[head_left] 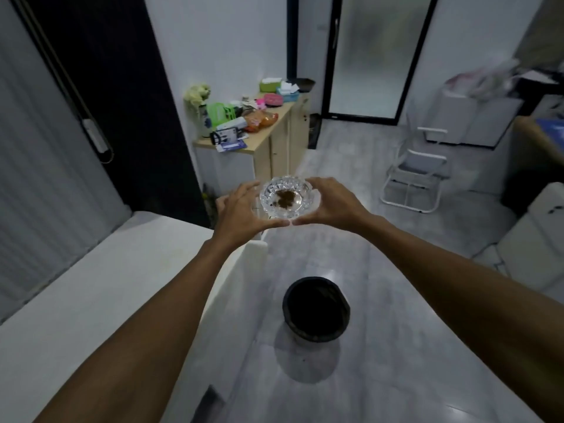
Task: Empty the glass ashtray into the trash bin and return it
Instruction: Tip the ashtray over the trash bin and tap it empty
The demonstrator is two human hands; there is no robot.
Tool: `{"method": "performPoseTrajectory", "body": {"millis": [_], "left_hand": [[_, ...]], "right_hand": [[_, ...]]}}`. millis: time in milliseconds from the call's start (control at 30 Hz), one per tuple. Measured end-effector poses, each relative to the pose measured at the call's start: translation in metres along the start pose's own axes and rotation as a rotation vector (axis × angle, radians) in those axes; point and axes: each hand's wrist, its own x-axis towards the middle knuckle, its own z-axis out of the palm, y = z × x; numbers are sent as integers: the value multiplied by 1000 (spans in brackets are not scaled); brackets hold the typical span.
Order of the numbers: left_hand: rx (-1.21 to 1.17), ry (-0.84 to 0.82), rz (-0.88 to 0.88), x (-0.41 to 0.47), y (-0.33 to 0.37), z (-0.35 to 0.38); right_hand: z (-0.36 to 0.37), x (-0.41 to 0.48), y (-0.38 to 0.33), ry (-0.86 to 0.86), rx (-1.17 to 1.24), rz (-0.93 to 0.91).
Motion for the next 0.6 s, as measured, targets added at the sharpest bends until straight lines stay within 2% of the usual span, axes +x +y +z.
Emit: {"method": "performPoseTrajectory", "body": {"millis": [300, 433, 600], "left_hand": [[-81, -145, 91, 37, 71, 91], [-68, -179, 126, 50, 82, 120], [-153, -227, 61, 59, 74, 140]], "right_hand": [[-45, -63, 90, 51, -27, 186], [-48, -73, 120, 46, -22, 246], [-29, -66, 142, 29, 39, 301]]}}
